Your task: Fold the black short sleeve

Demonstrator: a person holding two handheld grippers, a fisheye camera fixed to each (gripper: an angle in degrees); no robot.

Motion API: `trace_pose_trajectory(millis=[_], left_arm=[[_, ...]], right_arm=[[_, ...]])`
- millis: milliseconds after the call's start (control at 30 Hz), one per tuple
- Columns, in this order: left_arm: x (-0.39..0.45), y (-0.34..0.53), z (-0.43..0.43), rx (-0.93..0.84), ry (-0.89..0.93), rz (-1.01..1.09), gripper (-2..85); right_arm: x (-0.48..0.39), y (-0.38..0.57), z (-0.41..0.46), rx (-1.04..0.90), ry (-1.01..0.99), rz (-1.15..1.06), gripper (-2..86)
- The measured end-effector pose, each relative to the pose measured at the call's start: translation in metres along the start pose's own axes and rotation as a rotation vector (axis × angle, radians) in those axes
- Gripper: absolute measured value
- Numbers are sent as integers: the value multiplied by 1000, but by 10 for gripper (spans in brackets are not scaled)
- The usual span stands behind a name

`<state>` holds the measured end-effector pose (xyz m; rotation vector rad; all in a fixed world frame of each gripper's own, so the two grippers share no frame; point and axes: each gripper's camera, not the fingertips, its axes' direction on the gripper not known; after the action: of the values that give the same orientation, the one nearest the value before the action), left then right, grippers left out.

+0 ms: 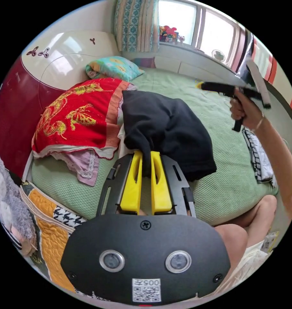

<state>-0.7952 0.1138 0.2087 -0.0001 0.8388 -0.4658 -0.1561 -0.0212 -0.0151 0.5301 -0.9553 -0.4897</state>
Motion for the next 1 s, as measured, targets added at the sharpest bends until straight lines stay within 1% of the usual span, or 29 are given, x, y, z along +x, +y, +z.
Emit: trace_pose_trajectory(millis=[67,133,200,300,367,467,500,533,633,733,867,933,1000], left_arm=[[-3,-4,1,2,20,13,55],[-5,-11,2,-5,36,27,56],[-6,-19,5,-12,41,39,57],[-6,-27,9,-24,45,42,58],[-5,-30,10,-26,48,42,58],[-6,-36,10,-21,75,35,58],[-7,-39,9,-19,88,30,58],[-7,-40,8,-18,95,31,58],[-3,-45,5,-4,93,56,57],[-6,-41,18,-25,107,57,55],[-31,-17,53,-89,173,-65,49],[-40,-1,57,-81,186,-128,37],[-45,18,55,-62,175,-184,16]], right_arm=[[-12,43,-10,21,-61,-65,114],[-31,97,-28,49,-166,-136,130],[-48,130,-39,73,-181,-148,135],[-77,162,-37,23,-188,-124,137],[-92,168,-30,2,-172,-118,129],[-108,159,-15,-62,-68,-110,96],[-114,155,-11,-94,-22,-146,74],[-118,153,-12,-108,41,-166,33],[-123,156,-37,-66,69,-167,-8],[-128,170,-52,-38,125,-153,-13],[-135,190,-25,-64,129,-147,-11],[-139,200,3,-175,160,-167,-1],[-137,205,7,-226,130,-146,12]])
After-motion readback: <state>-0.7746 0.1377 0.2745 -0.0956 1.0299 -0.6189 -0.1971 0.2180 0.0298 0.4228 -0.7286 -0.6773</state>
